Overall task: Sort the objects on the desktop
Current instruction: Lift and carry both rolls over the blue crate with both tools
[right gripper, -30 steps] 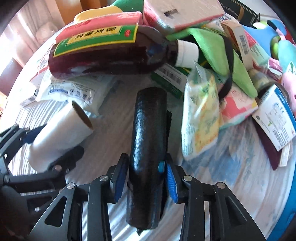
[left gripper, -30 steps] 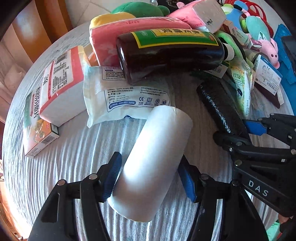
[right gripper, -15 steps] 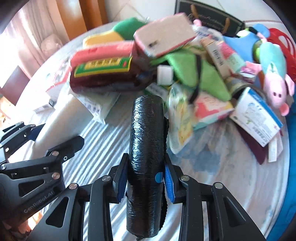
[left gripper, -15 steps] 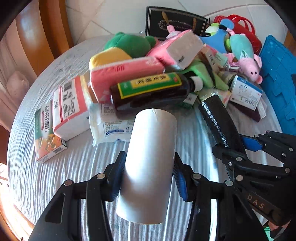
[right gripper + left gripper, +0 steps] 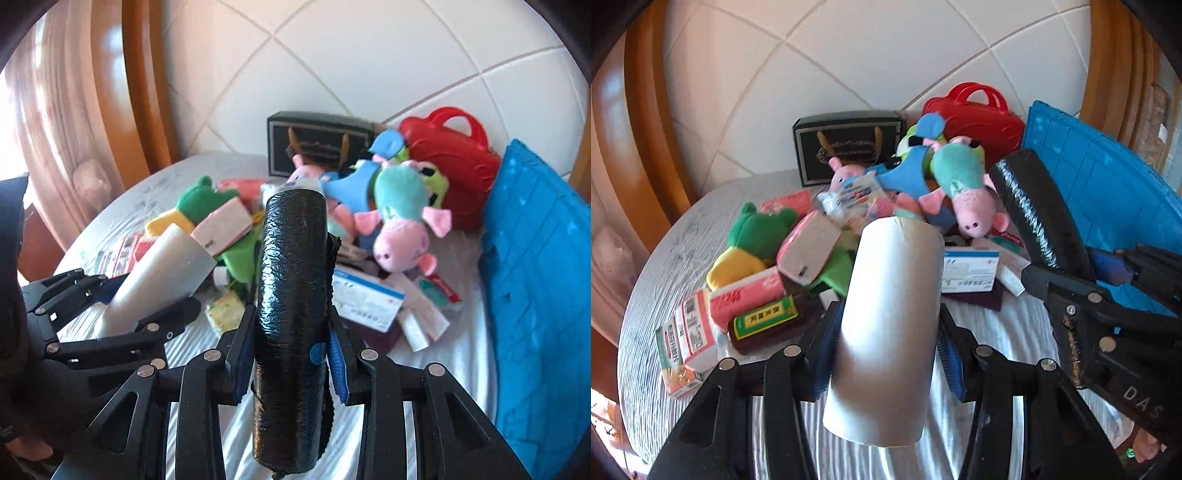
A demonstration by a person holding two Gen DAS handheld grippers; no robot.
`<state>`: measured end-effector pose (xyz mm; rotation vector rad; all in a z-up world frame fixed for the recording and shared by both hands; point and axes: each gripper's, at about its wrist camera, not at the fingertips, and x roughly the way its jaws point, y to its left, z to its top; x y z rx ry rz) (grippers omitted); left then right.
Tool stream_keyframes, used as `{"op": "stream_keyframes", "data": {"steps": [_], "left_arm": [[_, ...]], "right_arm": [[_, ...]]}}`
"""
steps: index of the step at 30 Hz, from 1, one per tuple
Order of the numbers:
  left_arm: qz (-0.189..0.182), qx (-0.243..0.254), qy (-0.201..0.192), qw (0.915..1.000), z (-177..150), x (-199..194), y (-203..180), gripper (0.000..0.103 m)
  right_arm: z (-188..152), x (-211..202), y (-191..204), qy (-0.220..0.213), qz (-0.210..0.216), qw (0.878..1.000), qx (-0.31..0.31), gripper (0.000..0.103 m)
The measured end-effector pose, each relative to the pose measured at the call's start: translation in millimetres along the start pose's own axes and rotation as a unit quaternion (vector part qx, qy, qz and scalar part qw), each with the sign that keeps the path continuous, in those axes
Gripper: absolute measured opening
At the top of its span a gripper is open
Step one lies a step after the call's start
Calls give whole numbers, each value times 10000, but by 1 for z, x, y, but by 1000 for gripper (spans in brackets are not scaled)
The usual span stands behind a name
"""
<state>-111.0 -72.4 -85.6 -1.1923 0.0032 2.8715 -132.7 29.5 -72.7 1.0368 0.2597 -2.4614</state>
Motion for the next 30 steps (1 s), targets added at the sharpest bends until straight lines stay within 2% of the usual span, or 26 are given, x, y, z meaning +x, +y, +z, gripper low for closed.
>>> {"op": "stream_keyframes", "data": {"steps": [8, 12, 17, 20, 23, 27, 30], "left_arm": [[-401, 614, -519, 9960, 50, -29, -118, 48], [-658, 973, -801, 9898, 77, -42, -190, 48], [-1119, 1294, -1067, 9795, 109, -61, -282, 48], [-1396, 1448, -1115, 9732, 123, -68, -337, 48], [-1646, 1556, -974, 9691, 131, -69, -384, 48], [-1529, 1890, -839, 9664, 135, -62, -436, 48], [-1529, 2040, -663, 9647, 135, -55, -454, 48]], "right_arm": [[12, -110, -94, -998, -713, 9916, 406, 34], [9, -160, -152, -1333, -1078, 9827, 705, 34], [-4, -225, -230, -1661, -1646, 9659, 1109, 34], [-16, -252, -274, -1741, -1995, 9556, 1291, 34], [-26, -266, -314, -1712, -2213, 9486, 1479, 34], [-46, -268, -358, -1545, -2412, 9427, 1709, 34], [-59, -264, -380, -1416, -2428, 9420, 1836, 34]]}}
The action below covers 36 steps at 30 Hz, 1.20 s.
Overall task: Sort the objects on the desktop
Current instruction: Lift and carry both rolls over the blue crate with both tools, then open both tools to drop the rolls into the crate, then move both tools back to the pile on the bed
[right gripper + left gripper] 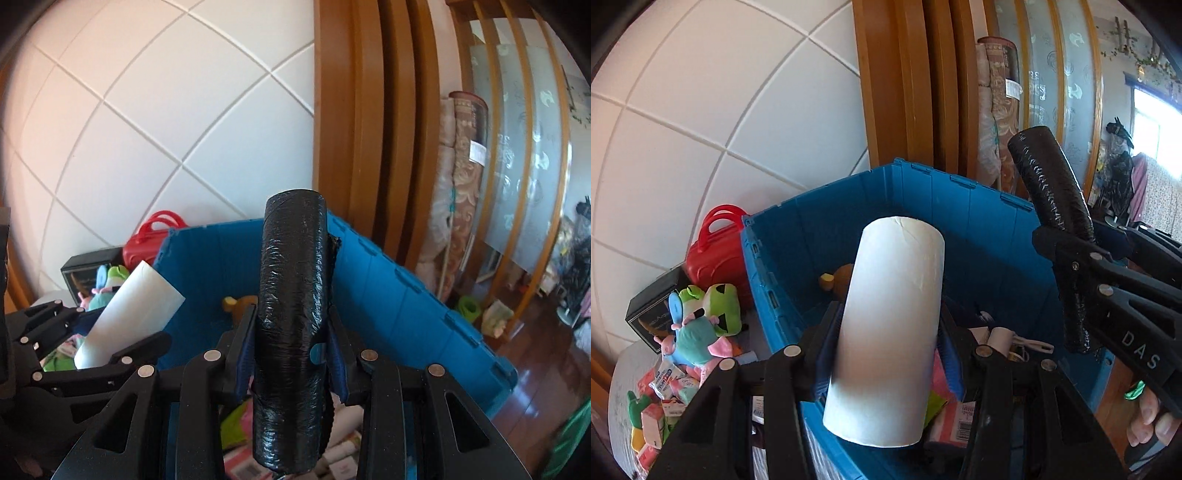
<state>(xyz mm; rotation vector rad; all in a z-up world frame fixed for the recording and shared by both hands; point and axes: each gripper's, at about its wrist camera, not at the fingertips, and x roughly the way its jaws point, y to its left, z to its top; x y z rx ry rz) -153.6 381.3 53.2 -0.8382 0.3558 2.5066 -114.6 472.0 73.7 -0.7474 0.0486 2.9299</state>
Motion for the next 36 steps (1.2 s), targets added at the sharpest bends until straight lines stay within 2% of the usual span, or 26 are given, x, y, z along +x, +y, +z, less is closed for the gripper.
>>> {"op": "stream_keyframes", "data": {"steps": [3, 11, 15, 16, 17, 19, 20, 21, 23, 30, 36], "left_arm": [[-154, 21, 211, 9997, 1, 9, -8, 48], [-269, 114, 580, 9979, -8, 30, -9, 48], [-183, 209, 532, 9982, -8, 29, -11, 48], [-164, 238, 527, 9982, -8, 28, -13, 54], [-146, 265, 525, 9982, -8, 28, -14, 71], [-58, 272, 409, 9988, -8, 23, -15, 96], [-1, 268, 342, 9991, -9, 21, -14, 102], [44, 274, 296, 9992, -9, 18, -14, 102], [86, 254, 293, 9992, -11, 16, -11, 102], [171, -60, 295, 9994, -23, 4, 7, 102], [181, -484, 53, 9987, -48, -21, 37, 102]], "right_arm": [[-8, 8, -12, 80, 14, 10000, 14, 34], [-15, 26, -25, 179, -73, 9998, -5, 34], [-22, 36, -28, 291, -39, 9996, 28, 34], [-23, 38, -30, 318, -39, 9995, 35, 34], [-24, 40, -32, 333, -74, 9994, 48, 36], [-24, 37, -31, 262, -227, 9994, 43, 49], [-23, 34, -32, 203, -297, 9993, 35, 69], [-22, 32, -33, 156, -330, 9993, 38, 91], [-20, 26, -34, 46, -425, 9991, 10, 103], [-21, 15, -31, 47, -499, 9987, -64, 103], [-26, -2, -17, -31, -157, 9998, -103, 103]]}}
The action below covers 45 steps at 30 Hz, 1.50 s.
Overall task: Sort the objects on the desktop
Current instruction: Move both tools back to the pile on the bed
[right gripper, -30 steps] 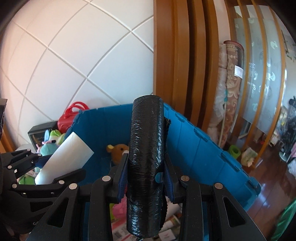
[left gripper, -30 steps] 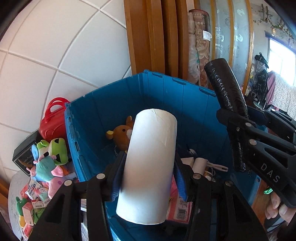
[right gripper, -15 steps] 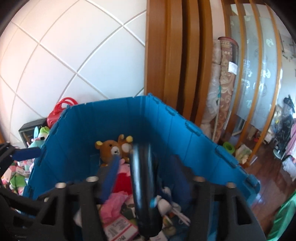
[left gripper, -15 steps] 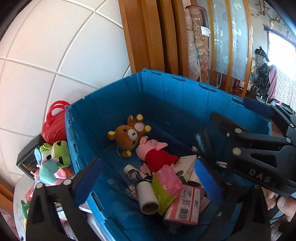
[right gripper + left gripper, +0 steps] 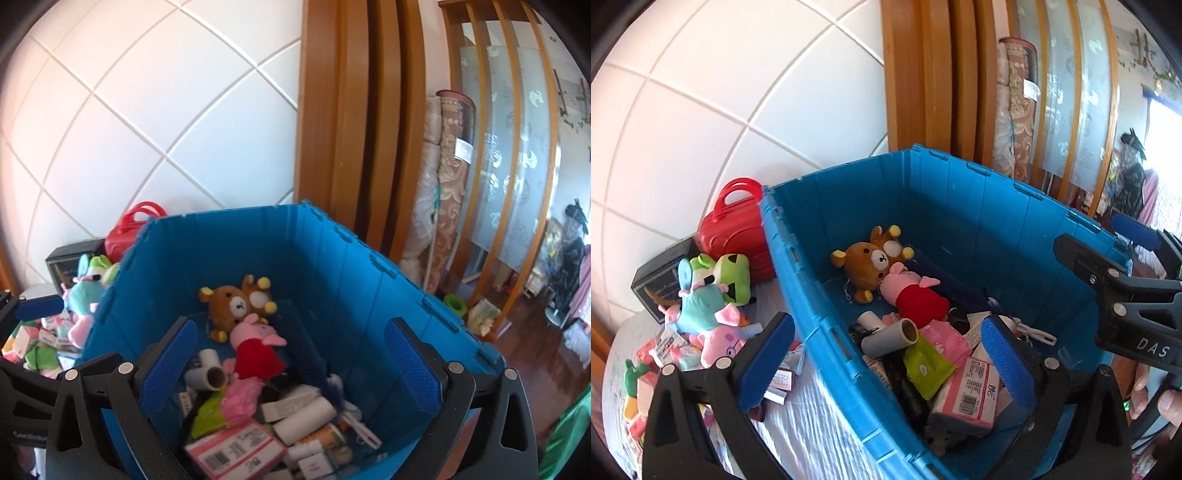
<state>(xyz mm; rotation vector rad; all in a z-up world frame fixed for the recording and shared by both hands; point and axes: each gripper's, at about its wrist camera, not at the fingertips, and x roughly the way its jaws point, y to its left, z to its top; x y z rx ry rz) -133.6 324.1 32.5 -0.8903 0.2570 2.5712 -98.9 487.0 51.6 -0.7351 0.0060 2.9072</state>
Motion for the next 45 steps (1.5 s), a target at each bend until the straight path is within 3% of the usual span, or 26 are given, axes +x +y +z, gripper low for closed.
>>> {"op": "stream_keyframes", "data": {"steps": [11, 16, 21, 26, 32, 34, 38, 43, 45], "left_arm": [[499, -912, 159, 9945, -64, -41, 102, 102], [1121, -1184, 266, 9863, -105, -57, 159, 102], [1468, -1678, 583, 9731, -151, -63, 227, 102], [1685, -2211, 1060, 9547, -205, -57, 297, 102], [1938, -2788, 1677, 9255, -268, -32, 358, 102], [1871, -2996, 1829, 9175, -285, -21, 371, 102], [1741, -3419, 2063, 9001, -308, 5, 389, 102], [1889, -3787, 2368, 8746, -321, 46, 405, 102], [1936, -3886, 2446, 8670, -323, 63, 410, 102]], "right_arm": [[-3, -33, 97, -268, 1096, 9923, -512, 103], [-7, -38, 159, -314, 1640, 9819, -892, 103], [-14, -36, 225, -224, 2072, 9707, -1192, 103], [-33, -18, 284, 170, 2354, 9624, -1349, 103], [-82, 34, 335, 1075, 2359, 9537, -1523, 103], [-99, 56, 343, 1414, 2268, 9509, -1563, 103], [-127, 96, 352, 1909, 2086, 9443, -1682, 103], [-149, 140, 358, 2391, 2063, 9331, -1721, 103], [-156, 159, 359, 2583, 2176, 9227, -1861, 103]]}}
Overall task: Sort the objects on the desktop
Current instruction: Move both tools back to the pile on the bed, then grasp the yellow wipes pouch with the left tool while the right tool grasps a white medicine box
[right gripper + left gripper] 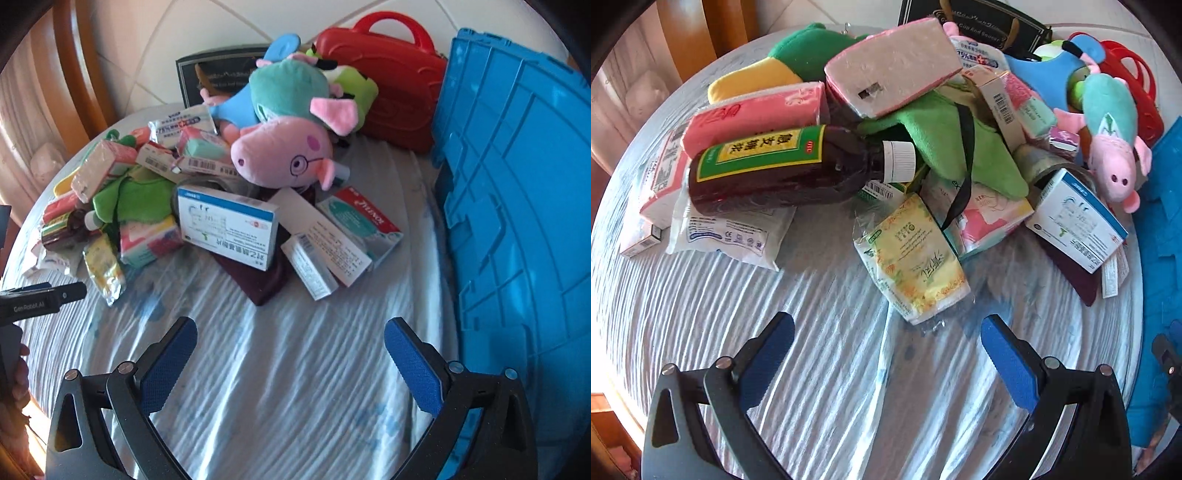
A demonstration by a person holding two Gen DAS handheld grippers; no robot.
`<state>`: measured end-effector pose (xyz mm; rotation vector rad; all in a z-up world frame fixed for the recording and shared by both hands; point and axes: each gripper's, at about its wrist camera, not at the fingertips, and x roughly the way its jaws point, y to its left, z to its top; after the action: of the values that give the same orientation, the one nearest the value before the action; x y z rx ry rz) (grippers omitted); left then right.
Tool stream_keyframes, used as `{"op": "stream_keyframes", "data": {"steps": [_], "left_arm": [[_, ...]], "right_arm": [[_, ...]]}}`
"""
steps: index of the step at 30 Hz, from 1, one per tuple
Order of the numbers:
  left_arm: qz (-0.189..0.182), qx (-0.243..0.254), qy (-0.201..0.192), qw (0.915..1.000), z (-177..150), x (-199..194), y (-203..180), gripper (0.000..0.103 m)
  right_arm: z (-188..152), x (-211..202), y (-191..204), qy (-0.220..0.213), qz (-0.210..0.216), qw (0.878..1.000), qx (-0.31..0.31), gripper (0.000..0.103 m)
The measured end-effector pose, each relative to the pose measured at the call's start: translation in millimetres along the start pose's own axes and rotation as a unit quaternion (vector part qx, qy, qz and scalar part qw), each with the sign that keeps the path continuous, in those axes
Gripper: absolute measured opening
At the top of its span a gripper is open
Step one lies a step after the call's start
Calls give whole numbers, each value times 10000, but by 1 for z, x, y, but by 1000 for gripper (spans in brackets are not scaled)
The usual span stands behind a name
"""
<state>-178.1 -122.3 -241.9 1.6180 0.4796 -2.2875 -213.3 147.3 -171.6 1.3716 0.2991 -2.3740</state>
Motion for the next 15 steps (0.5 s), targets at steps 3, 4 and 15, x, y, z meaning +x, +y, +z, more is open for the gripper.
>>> {"op": "stream_keyframes", "data": {"steps": [3, 4, 15], "left_arm": [[169, -110, 62, 9998, 11, 19, -9, 102], [219, -150, 75, 9996, 14, 25, -13, 102], [547, -30, 213, 9983, 21, 67, -43, 103]], "right_arm": [[5, 33, -9, 323, 123, 9994, 88, 103], [6, 40, -11, 388, 157, 9991, 105, 103], [26, 122, -38, 811, 414, 9952, 362, 103]]}}
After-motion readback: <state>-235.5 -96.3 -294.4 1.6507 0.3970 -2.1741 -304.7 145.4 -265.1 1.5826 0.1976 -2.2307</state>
